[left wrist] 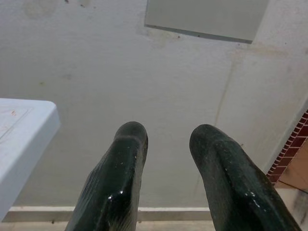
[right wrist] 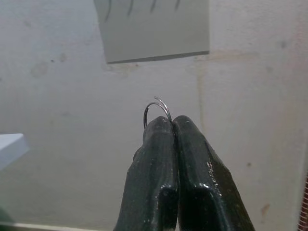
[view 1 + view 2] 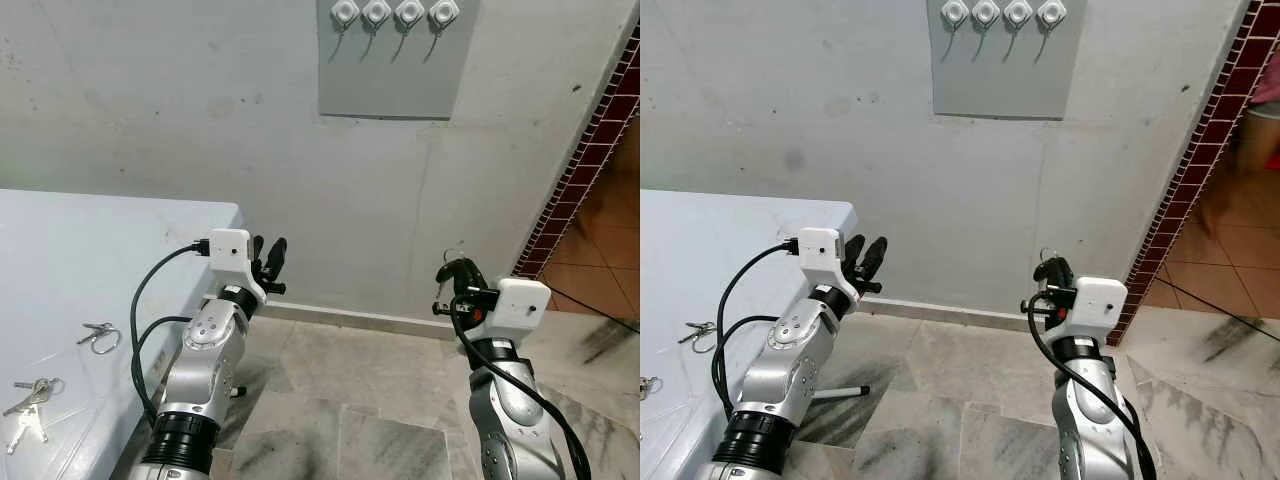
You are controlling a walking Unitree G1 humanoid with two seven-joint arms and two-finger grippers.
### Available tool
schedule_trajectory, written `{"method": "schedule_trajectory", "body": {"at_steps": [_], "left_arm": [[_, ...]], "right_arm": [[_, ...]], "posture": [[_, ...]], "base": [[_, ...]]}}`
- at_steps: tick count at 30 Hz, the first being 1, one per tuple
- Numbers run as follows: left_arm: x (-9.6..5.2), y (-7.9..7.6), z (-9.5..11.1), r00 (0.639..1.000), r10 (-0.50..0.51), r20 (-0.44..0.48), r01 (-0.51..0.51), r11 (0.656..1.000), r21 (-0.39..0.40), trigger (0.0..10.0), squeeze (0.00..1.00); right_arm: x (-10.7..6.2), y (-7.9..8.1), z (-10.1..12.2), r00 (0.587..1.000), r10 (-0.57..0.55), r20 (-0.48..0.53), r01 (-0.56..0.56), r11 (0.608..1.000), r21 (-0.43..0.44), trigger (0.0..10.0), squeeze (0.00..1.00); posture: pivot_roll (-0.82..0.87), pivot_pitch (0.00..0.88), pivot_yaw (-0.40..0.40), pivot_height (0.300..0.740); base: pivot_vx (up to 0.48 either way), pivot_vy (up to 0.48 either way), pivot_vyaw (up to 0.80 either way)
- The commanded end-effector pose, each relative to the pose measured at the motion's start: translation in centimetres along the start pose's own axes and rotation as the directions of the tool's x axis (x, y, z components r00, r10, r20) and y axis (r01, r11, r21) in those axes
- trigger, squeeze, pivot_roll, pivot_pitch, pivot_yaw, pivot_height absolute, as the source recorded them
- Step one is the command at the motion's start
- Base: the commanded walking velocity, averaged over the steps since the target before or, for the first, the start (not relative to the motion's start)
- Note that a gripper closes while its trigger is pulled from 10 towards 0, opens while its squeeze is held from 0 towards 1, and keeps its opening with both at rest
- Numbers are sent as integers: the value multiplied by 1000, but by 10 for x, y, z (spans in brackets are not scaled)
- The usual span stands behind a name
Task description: Hang keys on a hook
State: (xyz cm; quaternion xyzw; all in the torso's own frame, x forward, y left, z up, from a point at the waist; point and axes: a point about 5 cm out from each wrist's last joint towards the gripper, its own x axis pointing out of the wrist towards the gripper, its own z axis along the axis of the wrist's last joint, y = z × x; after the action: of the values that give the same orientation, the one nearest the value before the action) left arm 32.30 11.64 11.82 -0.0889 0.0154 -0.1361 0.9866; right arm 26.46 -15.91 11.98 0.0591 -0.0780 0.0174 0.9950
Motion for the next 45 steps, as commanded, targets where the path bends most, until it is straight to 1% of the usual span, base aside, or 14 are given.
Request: {"method": "schedule_trajectory", "body": {"at_steps": [1,8,13,45], "left_arm": [[-1,4,3,1000,16,7,-16,1000,-5,10000,0],[-3,6,3,1000,21,8,-21,1000,-14,10000,0],[-3,6,4,1000,14,13,-14,1000,-6,10000,0],[-3,5,5,1000,10,11,-10,1000,-5,10000,0]], "right_arm": [[5,5,6,999,24,30,-24,1000,6,10000,0],[8,9,6,999,45,30,-45,999,11,10000,0],[8,12,5,998,54,29,-55,998,16,10000,0],[8,16,4,997,70,31,-71,997,28,10000,0]], "posture": [[36,0,23,736],[45,0,16,736],[47,0,16,736],[55,0,14,736]], "base": [[349,0,0],[371,0,0],[428,0,0],[477,0,0]]}}
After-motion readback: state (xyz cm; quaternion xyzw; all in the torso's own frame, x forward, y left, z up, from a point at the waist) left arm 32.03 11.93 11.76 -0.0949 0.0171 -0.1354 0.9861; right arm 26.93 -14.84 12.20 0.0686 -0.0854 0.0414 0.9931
